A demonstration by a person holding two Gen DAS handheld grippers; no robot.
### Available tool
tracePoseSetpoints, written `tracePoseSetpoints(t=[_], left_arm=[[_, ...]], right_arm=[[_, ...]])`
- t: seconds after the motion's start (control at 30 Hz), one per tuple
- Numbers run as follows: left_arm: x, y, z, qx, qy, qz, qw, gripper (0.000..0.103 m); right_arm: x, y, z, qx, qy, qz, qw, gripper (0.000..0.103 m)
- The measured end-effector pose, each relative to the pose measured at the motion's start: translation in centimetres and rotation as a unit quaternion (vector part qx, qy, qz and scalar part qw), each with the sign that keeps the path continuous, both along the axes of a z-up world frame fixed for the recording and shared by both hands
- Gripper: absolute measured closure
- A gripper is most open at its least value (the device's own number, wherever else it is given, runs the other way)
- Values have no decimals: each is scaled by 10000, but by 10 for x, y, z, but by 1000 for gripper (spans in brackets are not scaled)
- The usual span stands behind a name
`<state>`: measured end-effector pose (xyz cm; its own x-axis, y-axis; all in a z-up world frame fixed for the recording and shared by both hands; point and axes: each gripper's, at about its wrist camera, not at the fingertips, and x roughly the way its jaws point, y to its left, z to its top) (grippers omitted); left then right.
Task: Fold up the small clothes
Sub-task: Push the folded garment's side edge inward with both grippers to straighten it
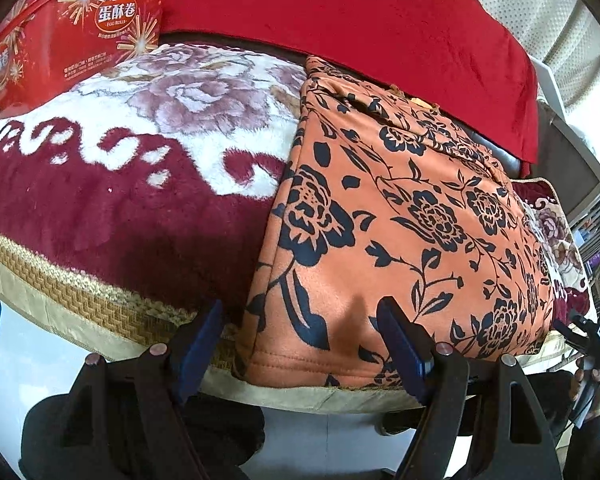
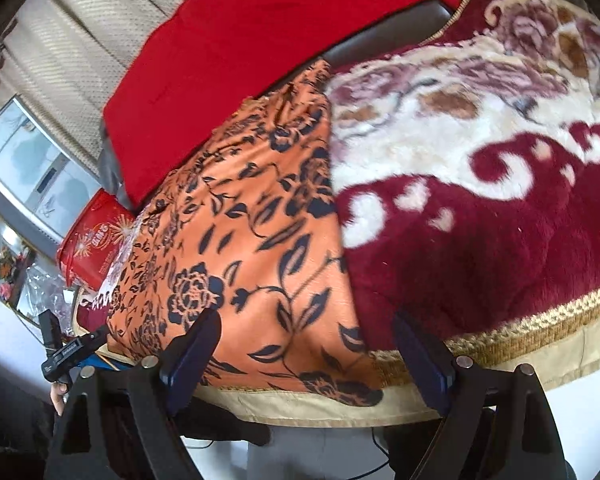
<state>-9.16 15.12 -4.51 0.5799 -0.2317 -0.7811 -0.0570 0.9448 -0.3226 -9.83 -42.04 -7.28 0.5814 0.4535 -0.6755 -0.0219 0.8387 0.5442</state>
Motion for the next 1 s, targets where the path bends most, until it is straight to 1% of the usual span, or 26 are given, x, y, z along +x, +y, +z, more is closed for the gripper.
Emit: tracePoseSetpoints(t=[0.07,0.13,0.23,0.3,0.4,0.5,0.53,0.57,0.67,0.73,0.77,0.8,0.83,0.87,0.9,0.93,0.97,1.0], left_arm=[[3,-1,0,18,44,5,10000,24],[4,-1,0,40,42,-1,10000,24],[4,0,2,62,84,8,9999,24],[-1,3,6,65,15,7,10000,24],[-4,4,10,277,-22,-46,9996,24],[4,5,12,641,87,-85,9979,25],[9,5,22,845,-30,-99,9964,25],[12,6,32,907,-148,-80,9957,25],[25,2,84,929,-730,-224,9927,25],[37,-11,136,961,-1390,-555,9841,25],[42,-16,153,917,-1588,-694,9806,25],[48,-20,178,753,-1810,-834,9770,25],[51,-20,195,419,-1942,-951,9754,25],[52,-17,204,35,-1998,-1054,9742,23],[54,-11,210,-649,-2008,-1169,9705,21],[54,-9,207,-1023,-1951,-1138,9688,18],[52,-12,201,-1047,-1887,-1075,9705,18],[48,-25,189,-636,-1798,-985,9767,18]], right_arm=[[3,0,-4,55,117,72,9999,13],[8,3,-9,-57,291,128,9995,14],[8,7,-9,-108,289,241,9992,14],[6,8,-10,-92,298,268,9992,14],[7,8,-13,-113,372,308,9988,15],[9,10,-12,-118,381,333,9987,15],[9,9,-12,-107,381,325,9987,15],[10,9,-11,-90,370,300,9988,15],[11,8,-7,-13,246,188,9995,15],[13,9,-4,81,133,129,9998,15],[14,9,-3,104,100,115,9998,15],[14,11,-1,115,70,111,9998,15],[15,12,0,119,51,126,9998,15],[14,13,1,117,37,147,9998,15],[13,14,1,114,12,149,9998,15],[12,13,1,120,-4,143,9998,15],[11,11,0,146,-9,135,9998,15],[10,8,-1,194,-12,115,9997,15]])
